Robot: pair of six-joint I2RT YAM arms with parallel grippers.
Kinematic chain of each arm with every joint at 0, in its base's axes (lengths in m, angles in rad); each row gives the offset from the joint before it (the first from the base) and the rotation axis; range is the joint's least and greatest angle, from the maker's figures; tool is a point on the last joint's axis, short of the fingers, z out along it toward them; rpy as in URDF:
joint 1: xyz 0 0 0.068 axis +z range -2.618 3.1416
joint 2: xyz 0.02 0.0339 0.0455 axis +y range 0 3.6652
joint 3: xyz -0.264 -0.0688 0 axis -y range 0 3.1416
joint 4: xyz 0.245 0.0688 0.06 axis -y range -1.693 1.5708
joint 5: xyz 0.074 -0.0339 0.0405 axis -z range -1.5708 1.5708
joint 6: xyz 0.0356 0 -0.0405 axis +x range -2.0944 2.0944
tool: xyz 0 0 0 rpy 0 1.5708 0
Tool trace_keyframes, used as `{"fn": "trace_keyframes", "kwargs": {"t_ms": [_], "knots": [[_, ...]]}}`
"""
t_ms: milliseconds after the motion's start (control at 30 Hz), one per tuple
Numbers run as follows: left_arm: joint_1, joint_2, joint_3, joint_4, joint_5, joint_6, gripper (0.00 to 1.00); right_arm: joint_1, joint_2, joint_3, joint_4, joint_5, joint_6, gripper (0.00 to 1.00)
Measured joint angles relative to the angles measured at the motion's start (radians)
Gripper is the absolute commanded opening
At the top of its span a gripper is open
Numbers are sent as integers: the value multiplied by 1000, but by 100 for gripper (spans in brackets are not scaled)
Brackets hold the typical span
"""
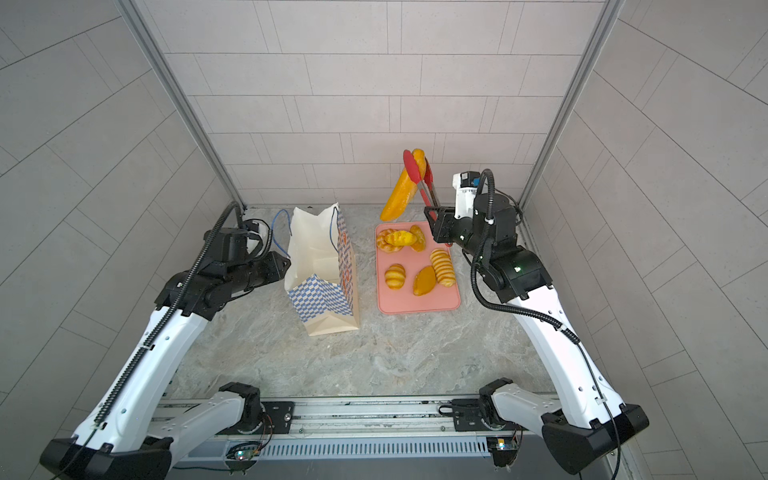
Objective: Place the fake bread into the paper bag
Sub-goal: 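Lift the clamped baguette upright with the tongs toward the bag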
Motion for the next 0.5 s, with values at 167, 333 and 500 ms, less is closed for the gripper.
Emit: {"fn": "trace_keyframes", "kwargs": {"t_ms": [167, 333, 500], "knots": [[0, 0, 0, 0, 0, 0, 18, 7, -10, 4, 77, -35, 23, 36], [0, 0, 0, 0, 0, 0, 15, 25, -10, 14, 148, -69, 53, 36], [0, 0, 0, 0, 0, 0, 13, 72, -10, 15, 202, -87, 71, 37]]}}
